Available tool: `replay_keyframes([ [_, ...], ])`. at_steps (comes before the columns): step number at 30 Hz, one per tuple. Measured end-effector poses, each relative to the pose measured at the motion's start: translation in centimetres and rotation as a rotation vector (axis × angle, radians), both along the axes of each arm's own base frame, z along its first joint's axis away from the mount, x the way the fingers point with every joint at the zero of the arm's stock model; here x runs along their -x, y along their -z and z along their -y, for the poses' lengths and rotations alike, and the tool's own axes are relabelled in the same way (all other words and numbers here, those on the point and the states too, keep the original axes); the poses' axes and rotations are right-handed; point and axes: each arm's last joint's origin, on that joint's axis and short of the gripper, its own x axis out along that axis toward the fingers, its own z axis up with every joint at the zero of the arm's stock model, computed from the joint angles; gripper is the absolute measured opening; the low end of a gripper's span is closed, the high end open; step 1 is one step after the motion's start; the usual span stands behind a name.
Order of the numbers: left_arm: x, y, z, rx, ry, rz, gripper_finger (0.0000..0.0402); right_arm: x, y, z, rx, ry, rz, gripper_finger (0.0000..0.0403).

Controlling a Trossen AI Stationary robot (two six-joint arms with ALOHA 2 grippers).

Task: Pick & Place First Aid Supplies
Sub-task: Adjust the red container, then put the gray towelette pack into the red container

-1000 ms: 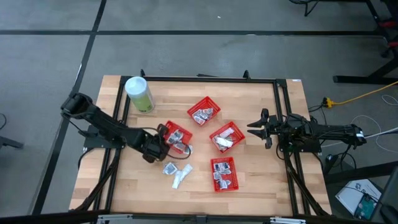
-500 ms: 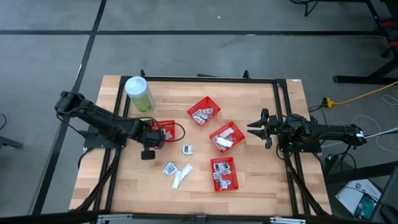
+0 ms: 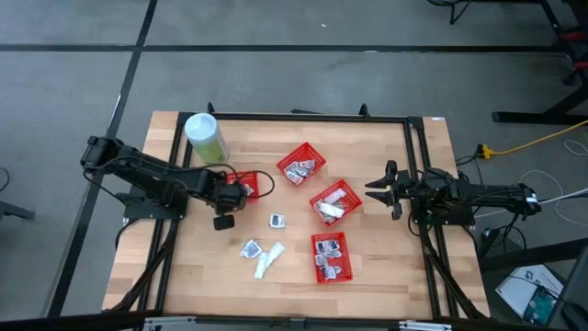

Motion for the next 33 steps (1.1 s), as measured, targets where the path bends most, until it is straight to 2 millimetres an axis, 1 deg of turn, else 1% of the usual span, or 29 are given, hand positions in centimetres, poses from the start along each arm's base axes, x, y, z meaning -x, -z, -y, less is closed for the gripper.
replay_keyframes([
  [2,-0.1,0.0,0.0,0.001,0.020,0.006,0.0077,0.0,0.0,0.0,0.000,0.000,0.000,0.0126],
  [4,-0.5,-0.5,0.0,-0.003,0.047,0.028,0.0088,0.0,0.0,0.0,-0.001,0.000,0.000,0.0126],
  [7,-1.6,-1.8,0.4,-0.048,0.076,0.116,0.0096,0.0,0.0,0.0,0.000,0.000,0.001,0.0126],
  [11,-2.9,-4.1,1.0,-0.139,0.147,0.219,0.0096,0.0,0.0,0.0,0.000,0.000,0.000,0.0126],
  [14,-4.0,-5.2,1.9,-0.135,0.252,0.343,0.0093,0.0,0.0,0.0,-0.001,0.001,0.000,0.0126],
  [17,-5.2,-5.6,3.1,-0.081,0.393,0.464,0.0091,0.0,0.0,0.0,0.000,0.000,0.001,0.0126],
  [21,-6.8,-4.6,4.4,-0.081,0.471,0.516,0.0094,0.0,0.0,0.0,-0.001,0.001,0.001,0.0126],
  [25,-8.5,-2.4,5.1,-0.095,0.504,0.495,0.0097,0.0,0.0,0.0,-0.002,0.000,0.000,0.0126],
  [30,-10.1,0.3,5.4,-0.168,0.505,0.461,0.0098,0.0,0.0,0.0,0.000,0.000,0.000,0.0126],
  [33,-10.7,1.4,5.5,-0.201,0.492,0.447,0.0098,0.0,0.0,0.0,0.000,0.000,0.000,0.0126],
])
